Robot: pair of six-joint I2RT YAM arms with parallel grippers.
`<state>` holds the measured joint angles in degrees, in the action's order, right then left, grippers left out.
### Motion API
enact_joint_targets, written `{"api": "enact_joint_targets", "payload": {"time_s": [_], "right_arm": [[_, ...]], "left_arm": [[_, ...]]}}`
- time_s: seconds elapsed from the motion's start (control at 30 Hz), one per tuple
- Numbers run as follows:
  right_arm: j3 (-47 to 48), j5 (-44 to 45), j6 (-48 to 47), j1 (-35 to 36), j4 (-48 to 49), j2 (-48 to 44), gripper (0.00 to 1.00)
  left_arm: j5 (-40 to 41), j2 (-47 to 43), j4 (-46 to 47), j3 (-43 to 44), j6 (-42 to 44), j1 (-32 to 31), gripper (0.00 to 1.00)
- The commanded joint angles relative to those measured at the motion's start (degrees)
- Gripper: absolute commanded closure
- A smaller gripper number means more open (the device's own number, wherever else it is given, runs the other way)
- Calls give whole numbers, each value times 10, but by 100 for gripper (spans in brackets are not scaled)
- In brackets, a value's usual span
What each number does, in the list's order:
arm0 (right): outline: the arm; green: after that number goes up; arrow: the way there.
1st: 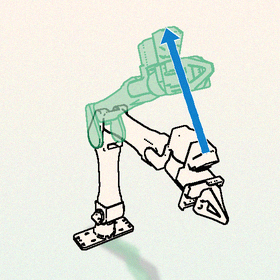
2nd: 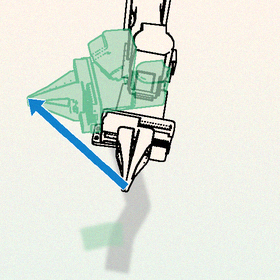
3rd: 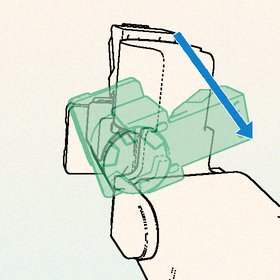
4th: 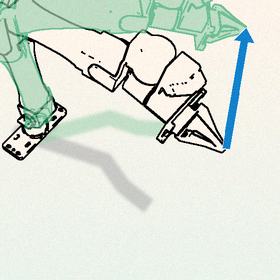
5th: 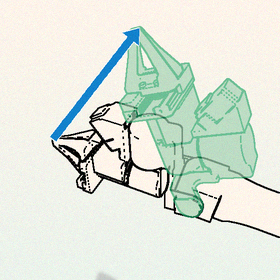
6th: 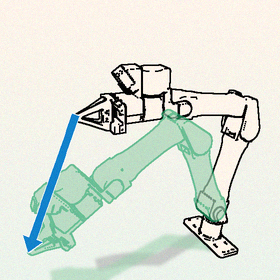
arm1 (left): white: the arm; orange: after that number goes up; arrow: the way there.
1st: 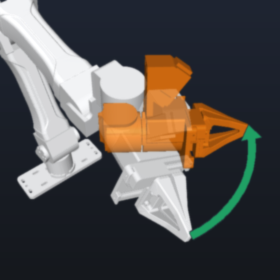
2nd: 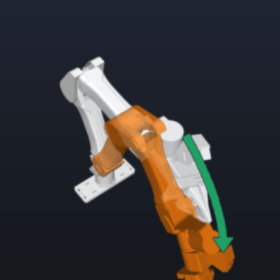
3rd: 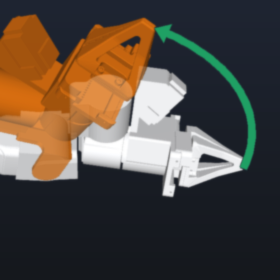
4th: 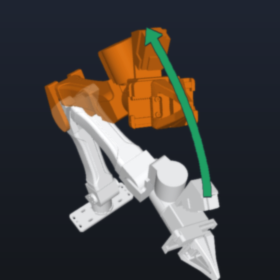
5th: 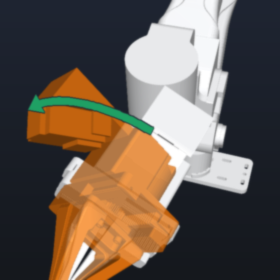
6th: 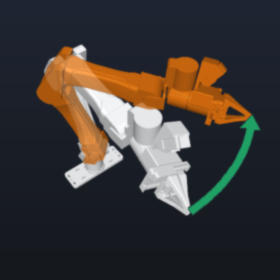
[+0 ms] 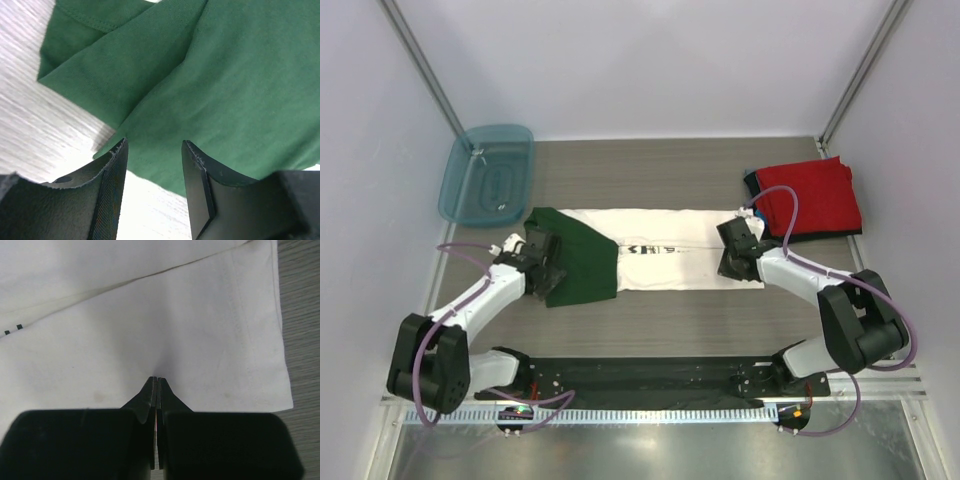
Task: Fold and stack the t-shirts
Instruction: Fold the tshirt
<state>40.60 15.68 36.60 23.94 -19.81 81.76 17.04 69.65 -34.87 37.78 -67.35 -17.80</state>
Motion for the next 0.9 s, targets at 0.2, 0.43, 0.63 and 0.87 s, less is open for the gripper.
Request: {"api": "enact_joint_targets", "payload": {"time_s": [0.2,0.43,0.63,0.87], "right_arm": [[8,37,15,3,-17,16,99],[-19,11,58,4,-36,30,99],[-57,-13,87,68,-44,8,99],[-69,-28,169,216,-58,-10,99]], "left_arm": [[34,71,39,19,-38,-13,52],[45,143,53,45,-32,-13,52],[65,200,60,106,-15,-28,53],[79,324,64,229,10,-37,55]]}}
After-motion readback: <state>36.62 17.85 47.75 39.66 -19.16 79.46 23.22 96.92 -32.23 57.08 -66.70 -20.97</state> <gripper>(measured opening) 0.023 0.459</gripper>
